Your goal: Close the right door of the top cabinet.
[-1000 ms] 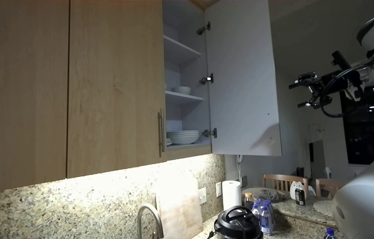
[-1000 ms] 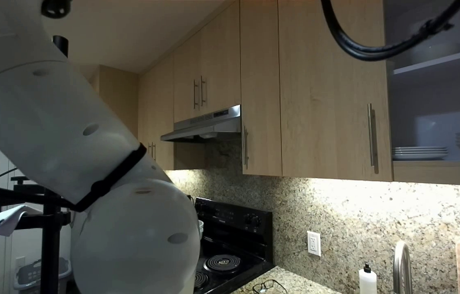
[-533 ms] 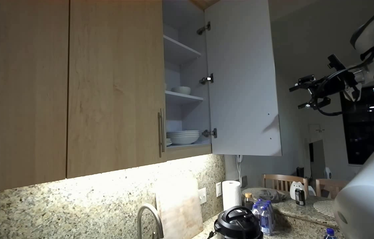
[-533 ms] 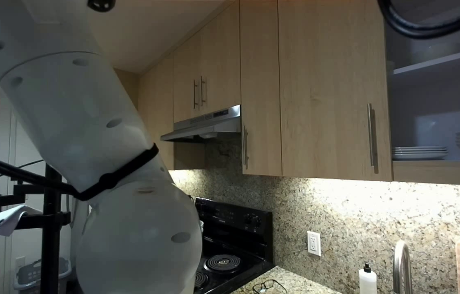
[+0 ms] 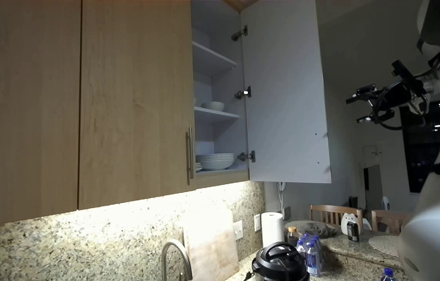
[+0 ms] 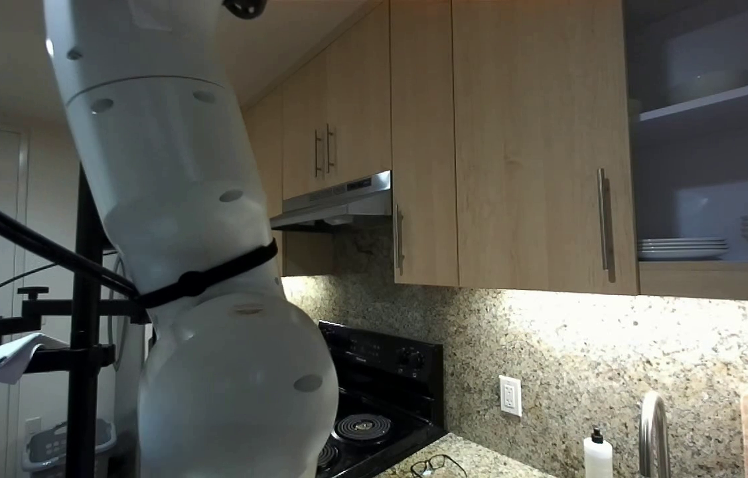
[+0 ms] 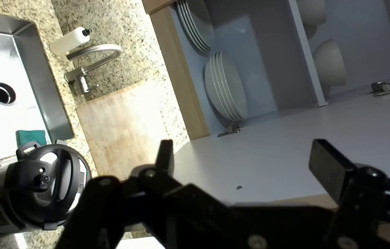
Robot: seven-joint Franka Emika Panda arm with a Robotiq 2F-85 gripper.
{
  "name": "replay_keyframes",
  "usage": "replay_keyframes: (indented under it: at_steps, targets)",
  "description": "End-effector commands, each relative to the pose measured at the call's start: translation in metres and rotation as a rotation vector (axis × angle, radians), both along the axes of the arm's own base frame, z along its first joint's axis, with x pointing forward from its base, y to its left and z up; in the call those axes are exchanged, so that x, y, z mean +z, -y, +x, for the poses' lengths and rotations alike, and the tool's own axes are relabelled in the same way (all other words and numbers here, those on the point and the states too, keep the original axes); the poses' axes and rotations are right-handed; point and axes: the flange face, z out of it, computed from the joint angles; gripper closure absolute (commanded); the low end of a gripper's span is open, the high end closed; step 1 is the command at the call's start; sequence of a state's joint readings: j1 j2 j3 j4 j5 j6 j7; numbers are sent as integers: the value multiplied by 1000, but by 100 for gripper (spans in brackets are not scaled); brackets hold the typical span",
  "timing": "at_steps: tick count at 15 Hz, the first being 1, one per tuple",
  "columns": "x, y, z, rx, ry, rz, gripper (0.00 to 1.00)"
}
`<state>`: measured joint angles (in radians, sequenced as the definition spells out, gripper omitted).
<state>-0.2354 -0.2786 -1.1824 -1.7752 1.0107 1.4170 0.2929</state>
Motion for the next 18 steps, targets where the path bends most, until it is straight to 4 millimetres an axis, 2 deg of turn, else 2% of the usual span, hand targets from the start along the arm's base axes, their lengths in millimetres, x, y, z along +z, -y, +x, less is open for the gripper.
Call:
replay_keyframes:
  at_steps: [1,7,12,15,18]
  targets:
    - [7,14,0,5,-11,-12,0]
    - [20,17,13,31,-119,-11,0]
    - [43,14,30,67,-172,-74,0]
    - [43,18,31,81,-214,-112,0]
    - [35,25,28,93,-259,-132,0]
